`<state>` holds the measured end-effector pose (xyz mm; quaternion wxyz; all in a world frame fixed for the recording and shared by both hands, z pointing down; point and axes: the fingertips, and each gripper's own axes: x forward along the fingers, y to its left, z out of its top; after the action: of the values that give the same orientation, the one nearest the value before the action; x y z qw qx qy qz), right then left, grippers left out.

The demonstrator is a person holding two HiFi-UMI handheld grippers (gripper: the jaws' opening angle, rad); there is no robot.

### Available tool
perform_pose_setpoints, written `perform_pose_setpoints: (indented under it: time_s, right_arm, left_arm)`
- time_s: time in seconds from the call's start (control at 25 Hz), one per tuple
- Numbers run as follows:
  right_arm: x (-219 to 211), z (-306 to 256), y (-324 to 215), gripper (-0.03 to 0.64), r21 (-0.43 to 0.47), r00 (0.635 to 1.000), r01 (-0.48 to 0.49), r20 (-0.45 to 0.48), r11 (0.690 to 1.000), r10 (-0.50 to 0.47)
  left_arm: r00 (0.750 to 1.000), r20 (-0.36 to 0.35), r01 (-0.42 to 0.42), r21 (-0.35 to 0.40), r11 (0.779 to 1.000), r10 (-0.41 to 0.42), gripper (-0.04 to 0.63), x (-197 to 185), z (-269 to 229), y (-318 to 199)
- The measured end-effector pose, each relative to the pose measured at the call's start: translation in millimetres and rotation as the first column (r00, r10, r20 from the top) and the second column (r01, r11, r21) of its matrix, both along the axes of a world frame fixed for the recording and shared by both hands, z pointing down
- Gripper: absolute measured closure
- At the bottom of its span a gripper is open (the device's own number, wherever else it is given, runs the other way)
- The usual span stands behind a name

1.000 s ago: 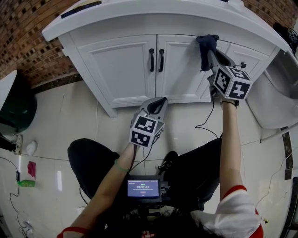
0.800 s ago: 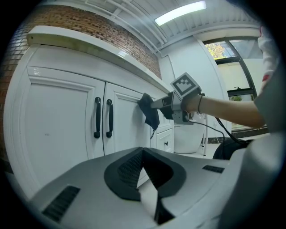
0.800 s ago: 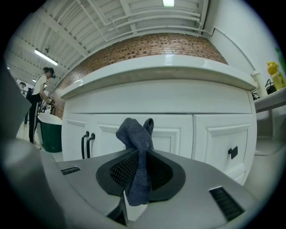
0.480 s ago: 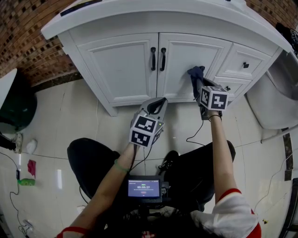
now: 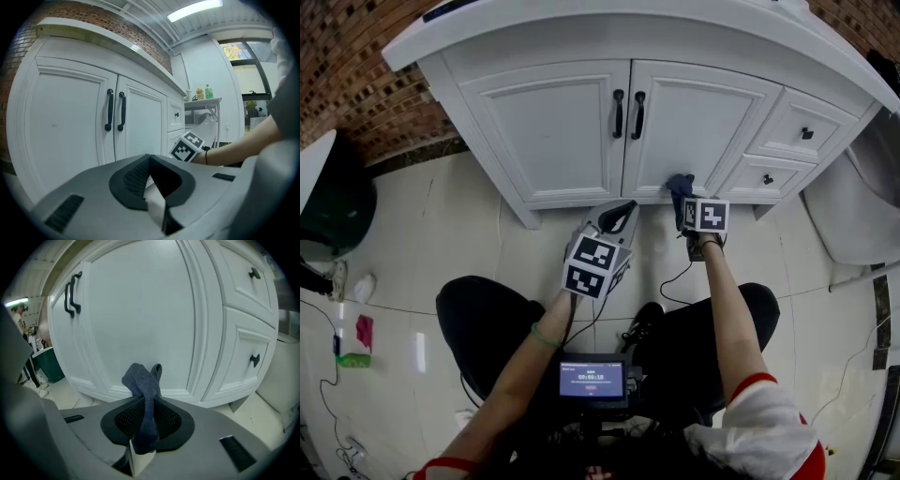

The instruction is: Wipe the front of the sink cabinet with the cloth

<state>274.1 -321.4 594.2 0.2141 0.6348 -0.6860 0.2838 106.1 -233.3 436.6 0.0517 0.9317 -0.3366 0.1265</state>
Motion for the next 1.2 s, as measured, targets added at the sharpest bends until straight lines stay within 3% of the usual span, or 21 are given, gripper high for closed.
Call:
perform_pose_setpoints:
  time_s: [0.2, 0.4, 0.56, 0.72, 0.84, 1.0, 1.2]
  right_arm:
    - [0.1, 48.4, 6.9, 0.555, -0.107, 1.000, -0.019, -0.005, 0.994, 0.018]
    - [2.6, 52.1, 11.0, 0.555, -0.100, 0.998, -0.044, 0.046, 0.994, 0.048]
    - [12.0, -10.8, 4.5, 0.555, 0.064, 0.995, -0.062, 0.083, 0.996, 0.057]
    - [29.8, -103.6, 2.4, 0.555, 0.251, 0.997, -0.042, 0.071, 0.967, 0.025]
    - [41.2, -177.8, 6.4, 0.555, 0.372, 1.000, -0.012, 0.028, 0.928, 0.002]
    - [46.6, -270.3, 15.3, 0.555, 0.520, 0.999, 0.032, -0.020, 0.854, -0.025]
    - [58.4, -346.8, 23.2, 0.555, 0.627, 0.997, 0.051, -0.074, 0.777, -0.005]
  left_arm:
    - [1.000, 0.001, 0.012, -0.012, 1.000, -0.012, 0.575, -7.0, 5.2, -2.5]
    - [1.000, 0.008, 0.013, -0.023, 1.000, -0.012, 0.575, -9.3, 11.7, -2.4]
    - [1.000, -0.002, 0.012, -0.004, 1.000, -0.012, 0.575, -6.4, 6.7, -6.2]
    - [1.000, -0.019, -0.008, 0.013, 1.000, 0.009, 0.575, 9.2, -3.1, -2.7]
    - [0.999, -0.027, -0.036, 0.035, 0.999, 0.037, 0.575, 22.1, -14.3, 4.2]
    - [0.997, -0.042, -0.058, 0.073, 0.996, 0.061, 0.575, 33.6, -32.7, 9.3]
    - [0.992, -0.087, -0.084, 0.093, 0.992, 0.093, 0.575, 43.2, -57.8, 18.2]
